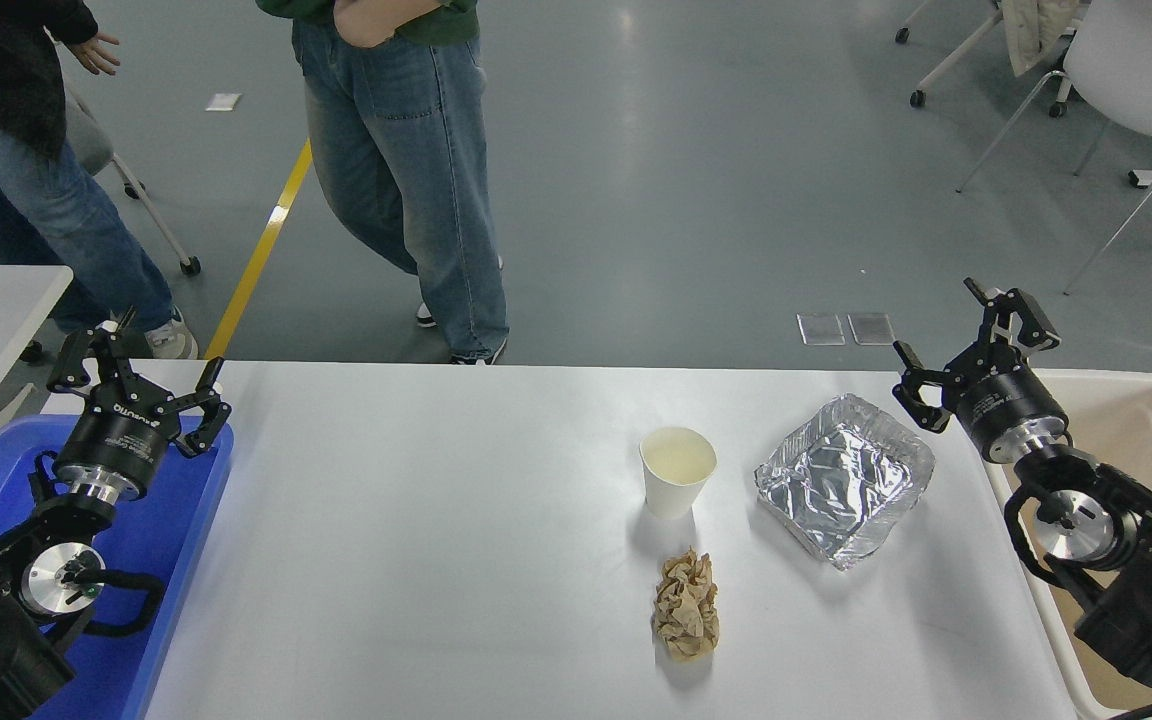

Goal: Clean the table surface

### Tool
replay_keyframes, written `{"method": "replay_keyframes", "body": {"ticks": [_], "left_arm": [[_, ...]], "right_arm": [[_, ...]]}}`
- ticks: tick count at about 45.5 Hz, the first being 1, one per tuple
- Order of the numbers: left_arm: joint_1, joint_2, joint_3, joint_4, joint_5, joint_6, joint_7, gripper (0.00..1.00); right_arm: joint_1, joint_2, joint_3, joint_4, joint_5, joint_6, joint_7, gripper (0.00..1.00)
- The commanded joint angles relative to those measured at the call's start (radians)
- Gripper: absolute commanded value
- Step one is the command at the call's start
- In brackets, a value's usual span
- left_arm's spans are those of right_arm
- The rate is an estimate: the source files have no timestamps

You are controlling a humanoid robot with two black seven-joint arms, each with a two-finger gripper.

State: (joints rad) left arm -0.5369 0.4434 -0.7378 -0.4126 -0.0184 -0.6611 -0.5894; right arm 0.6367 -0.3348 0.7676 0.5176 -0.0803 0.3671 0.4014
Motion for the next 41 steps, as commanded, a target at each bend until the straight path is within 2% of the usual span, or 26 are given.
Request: {"method": "replay_keyframes", "body": {"ticks": [1, 41], "left_arm": [[0.0, 0.0, 0.0, 0.0, 0.0, 0.0, 0.0, 1.0], [0.0, 0.0, 0.0, 0.0, 0.0, 0.0, 0.0, 1.0]], "right_arm": [[-0.002, 0.005, 0.001, 0.001, 0.007, 0.0, 0.0, 1.0], [0.028, 0.007, 0.004, -0.007, 0.007, 0.003, 0.0, 1.0]]}}
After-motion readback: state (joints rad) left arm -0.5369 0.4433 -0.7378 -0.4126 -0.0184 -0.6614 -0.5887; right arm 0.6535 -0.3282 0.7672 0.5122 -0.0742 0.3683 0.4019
